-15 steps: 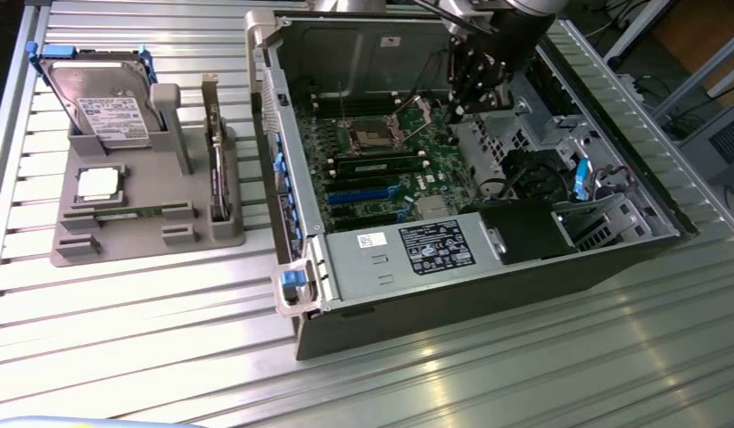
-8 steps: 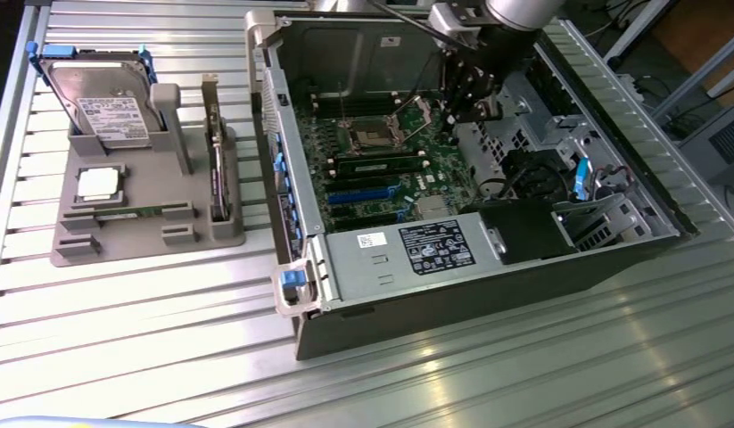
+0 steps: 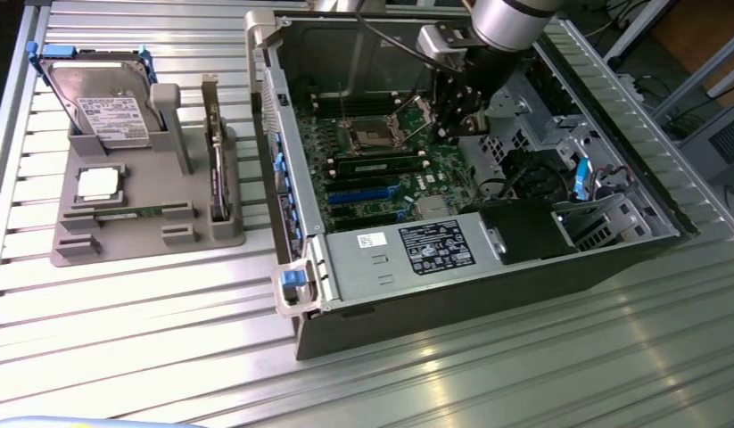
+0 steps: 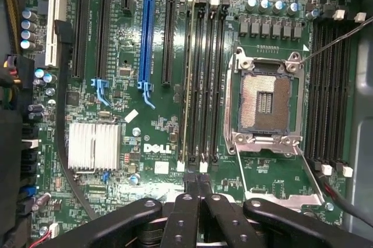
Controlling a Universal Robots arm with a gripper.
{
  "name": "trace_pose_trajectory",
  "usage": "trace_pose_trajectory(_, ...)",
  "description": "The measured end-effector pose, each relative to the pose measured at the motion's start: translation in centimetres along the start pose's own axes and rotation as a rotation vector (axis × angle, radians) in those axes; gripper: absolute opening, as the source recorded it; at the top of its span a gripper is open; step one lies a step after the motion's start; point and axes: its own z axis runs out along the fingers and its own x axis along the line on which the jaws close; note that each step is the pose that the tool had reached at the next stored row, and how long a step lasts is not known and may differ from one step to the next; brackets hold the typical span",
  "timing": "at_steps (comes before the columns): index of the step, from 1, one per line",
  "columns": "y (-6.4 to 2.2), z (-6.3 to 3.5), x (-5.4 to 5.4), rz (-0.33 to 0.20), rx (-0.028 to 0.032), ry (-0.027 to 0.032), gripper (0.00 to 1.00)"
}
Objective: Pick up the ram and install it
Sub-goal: 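Press down the ram until it locks into place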
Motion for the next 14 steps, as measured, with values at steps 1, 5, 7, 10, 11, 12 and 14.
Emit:
trace_pose_trajectory(1, 0.21, 0.24, 0.0, 0.000, -0.0001, -0.0001, 0.10)
trace_pose_trajectory(5, 0.72, 0.97, 0.1, 0.000, -0.0001, 0.0000, 0.10)
trace_pose_trajectory(7, 0.98, 1.37, 0.4, 0.000, -0.0001, 0.0000, 0.10)
trace_pose_trajectory(10, 1.19, 1.93, 0.6, 0.000, 0.0000, -0.0001, 0.10)
trace_pose_trajectory(11, 1.22, 2.08, 0.6, 0.000, -0.0001, -0.0001, 0.10)
trace_pose_trajectory(12, 1.25, 2.21, 0.6, 0.000, 0.0000, -0.0001, 0.10)
trace_pose_trajectory(14, 1.34, 2.56, 0.6, 0.000, -0.0004, 0.0007, 0.10)
